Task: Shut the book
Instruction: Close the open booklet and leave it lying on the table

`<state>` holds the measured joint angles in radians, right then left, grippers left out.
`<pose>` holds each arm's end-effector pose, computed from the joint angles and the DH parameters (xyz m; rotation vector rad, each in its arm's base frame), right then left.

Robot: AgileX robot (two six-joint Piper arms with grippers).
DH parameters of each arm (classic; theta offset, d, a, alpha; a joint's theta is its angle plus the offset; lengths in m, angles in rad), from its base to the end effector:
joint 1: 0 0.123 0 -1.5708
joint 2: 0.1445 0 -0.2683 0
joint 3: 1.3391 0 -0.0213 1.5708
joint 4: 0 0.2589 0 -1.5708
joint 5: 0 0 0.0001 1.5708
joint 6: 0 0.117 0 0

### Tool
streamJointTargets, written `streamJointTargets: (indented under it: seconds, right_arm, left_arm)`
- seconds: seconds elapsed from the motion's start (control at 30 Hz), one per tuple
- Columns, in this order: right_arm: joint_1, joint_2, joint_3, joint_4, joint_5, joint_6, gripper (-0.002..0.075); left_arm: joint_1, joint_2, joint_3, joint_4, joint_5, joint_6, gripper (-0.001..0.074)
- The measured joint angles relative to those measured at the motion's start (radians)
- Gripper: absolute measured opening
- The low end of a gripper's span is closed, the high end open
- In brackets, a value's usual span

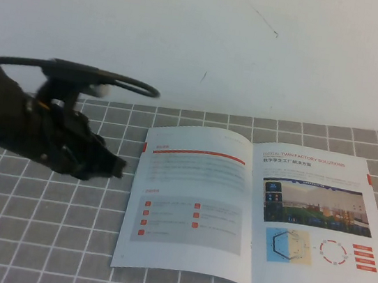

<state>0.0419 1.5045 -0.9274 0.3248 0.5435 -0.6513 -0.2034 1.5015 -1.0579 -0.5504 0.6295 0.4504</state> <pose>0.3196 0.0328 0.1897 -0.5846 2.4942 0.0892 0.3240 -0.1037 0.2321 0.3723 2.4541 -0.4792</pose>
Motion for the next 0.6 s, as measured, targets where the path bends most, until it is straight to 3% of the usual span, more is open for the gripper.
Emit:
streamJointTargets:
  seconds: [0.17,0.6]
  right_arm:
    - [0.044,0.16,0.0,0.024,-0.072,-0.011,-0.0001]
    - [0.051,0.351,-0.011,0.052,-0.15,-0.015,-0.0001]
  left_arm:
    - [-0.088,0.115,-0.002,-0.014,-0.037,0.016,-0.0004]
    - [-0.092,0.272,-0.008,-0.006,-0.229,-0.034,-0.0004]
